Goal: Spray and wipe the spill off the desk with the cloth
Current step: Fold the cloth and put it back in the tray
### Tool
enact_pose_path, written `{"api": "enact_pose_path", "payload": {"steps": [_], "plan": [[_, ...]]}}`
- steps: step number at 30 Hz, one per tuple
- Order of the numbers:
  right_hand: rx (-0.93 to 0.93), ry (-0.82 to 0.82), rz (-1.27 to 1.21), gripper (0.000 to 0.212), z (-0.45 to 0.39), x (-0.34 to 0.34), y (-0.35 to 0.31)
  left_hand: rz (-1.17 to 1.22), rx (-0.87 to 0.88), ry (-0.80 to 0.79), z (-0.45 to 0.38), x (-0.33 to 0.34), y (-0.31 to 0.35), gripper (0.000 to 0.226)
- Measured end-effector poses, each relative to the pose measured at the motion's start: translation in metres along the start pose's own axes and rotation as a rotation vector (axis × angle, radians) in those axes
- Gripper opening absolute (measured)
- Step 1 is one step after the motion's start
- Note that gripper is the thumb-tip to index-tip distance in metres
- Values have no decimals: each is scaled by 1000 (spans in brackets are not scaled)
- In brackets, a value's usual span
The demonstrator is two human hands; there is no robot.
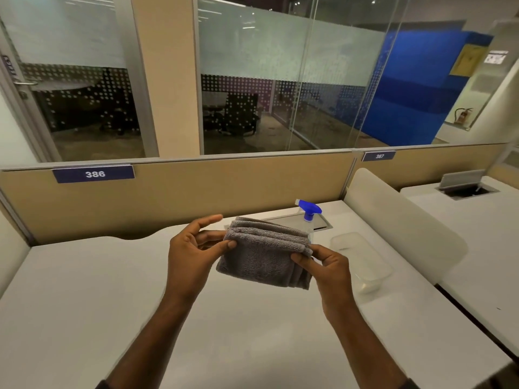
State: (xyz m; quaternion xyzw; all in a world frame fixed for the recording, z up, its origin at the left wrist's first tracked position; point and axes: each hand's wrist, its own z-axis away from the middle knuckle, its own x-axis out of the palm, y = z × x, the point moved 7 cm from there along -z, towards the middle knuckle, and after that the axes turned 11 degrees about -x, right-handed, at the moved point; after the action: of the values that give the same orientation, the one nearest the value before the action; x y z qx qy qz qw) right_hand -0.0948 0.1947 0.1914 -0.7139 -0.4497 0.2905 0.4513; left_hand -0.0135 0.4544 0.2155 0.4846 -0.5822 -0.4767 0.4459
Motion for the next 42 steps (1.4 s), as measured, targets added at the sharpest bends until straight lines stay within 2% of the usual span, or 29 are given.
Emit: {"api": "enact_pose_path", "payload": {"steps": [5, 9, 12, 23, 29, 34, 42], "plan": [[100, -81, -55, 15, -22, -29, 12, 56, -125, -67, -18, 31, -22, 43], [170, -174, -12, 11, -45, -60, 34, 83, -199, -101, -32, 66, -38, 40], [201, -185, 12, 12, -67, -92, 52, 77, -237, -104, -44, 104, -50, 39], [355, -177, 106, 12, -166, -244, 133, 40, -391, -49, -84, 280, -108, 33], [432, -205, 166, 3, -208, -310, 180, -36, -461, 25, -102, 362, -142, 26], [478, -214, 250, 8, -225, -342, 218, -117, -530, 83, -111, 404, -173, 27], [476, -245, 574, 27, -227, -361, 272, -224, -662, 137, -115, 434, -219, 29]]}}
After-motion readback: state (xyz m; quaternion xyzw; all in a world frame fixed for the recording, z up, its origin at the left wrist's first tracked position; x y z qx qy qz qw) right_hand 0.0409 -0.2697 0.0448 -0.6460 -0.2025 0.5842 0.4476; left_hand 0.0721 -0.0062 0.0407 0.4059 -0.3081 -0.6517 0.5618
